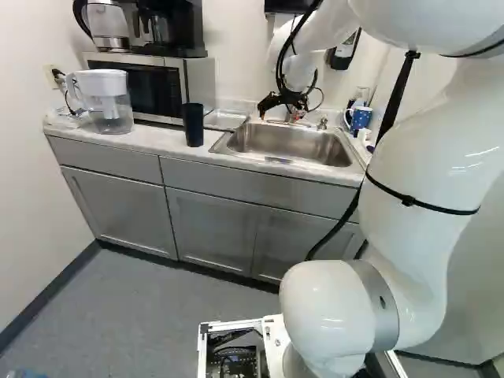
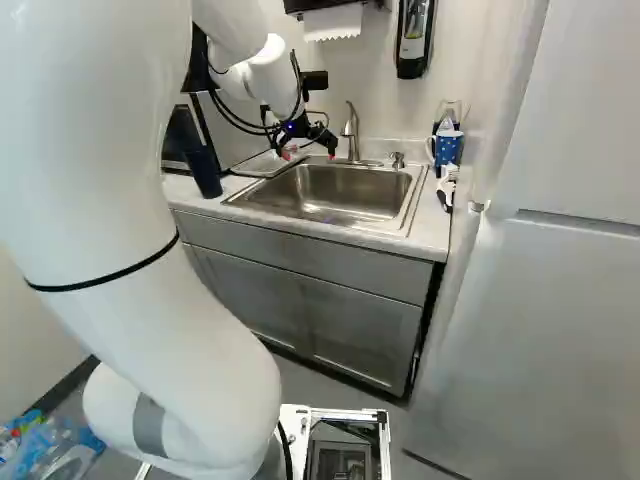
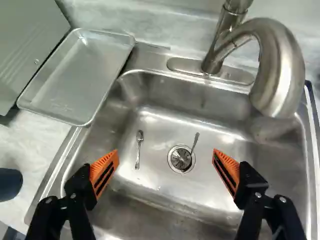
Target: Rinse the cup and place it in the tray
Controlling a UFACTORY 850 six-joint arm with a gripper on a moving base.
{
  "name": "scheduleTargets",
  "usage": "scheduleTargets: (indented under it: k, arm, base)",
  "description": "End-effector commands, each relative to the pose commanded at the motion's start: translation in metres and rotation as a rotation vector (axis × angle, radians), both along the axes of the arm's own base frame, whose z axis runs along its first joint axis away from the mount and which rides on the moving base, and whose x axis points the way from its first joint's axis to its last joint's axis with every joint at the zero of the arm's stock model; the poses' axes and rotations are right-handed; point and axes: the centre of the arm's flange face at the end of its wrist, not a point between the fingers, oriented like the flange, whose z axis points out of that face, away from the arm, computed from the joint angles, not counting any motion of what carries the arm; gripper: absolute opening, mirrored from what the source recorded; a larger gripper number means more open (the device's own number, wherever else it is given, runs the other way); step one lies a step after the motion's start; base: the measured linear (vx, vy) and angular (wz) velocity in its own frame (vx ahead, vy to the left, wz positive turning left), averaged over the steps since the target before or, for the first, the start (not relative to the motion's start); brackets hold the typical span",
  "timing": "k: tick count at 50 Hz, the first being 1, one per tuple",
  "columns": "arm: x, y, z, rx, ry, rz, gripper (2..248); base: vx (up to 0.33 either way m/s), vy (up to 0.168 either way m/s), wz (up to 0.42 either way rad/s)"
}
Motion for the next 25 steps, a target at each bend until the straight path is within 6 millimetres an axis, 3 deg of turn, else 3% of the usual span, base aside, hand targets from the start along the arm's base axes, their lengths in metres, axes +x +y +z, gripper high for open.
scheduleTargets:
  k: [25]
  arm:
    - [-0.01, -0.029, 0.0, 0.0, 0.005, -0.055, 247]
  base:
    - [0.0, 0.0, 0.0]
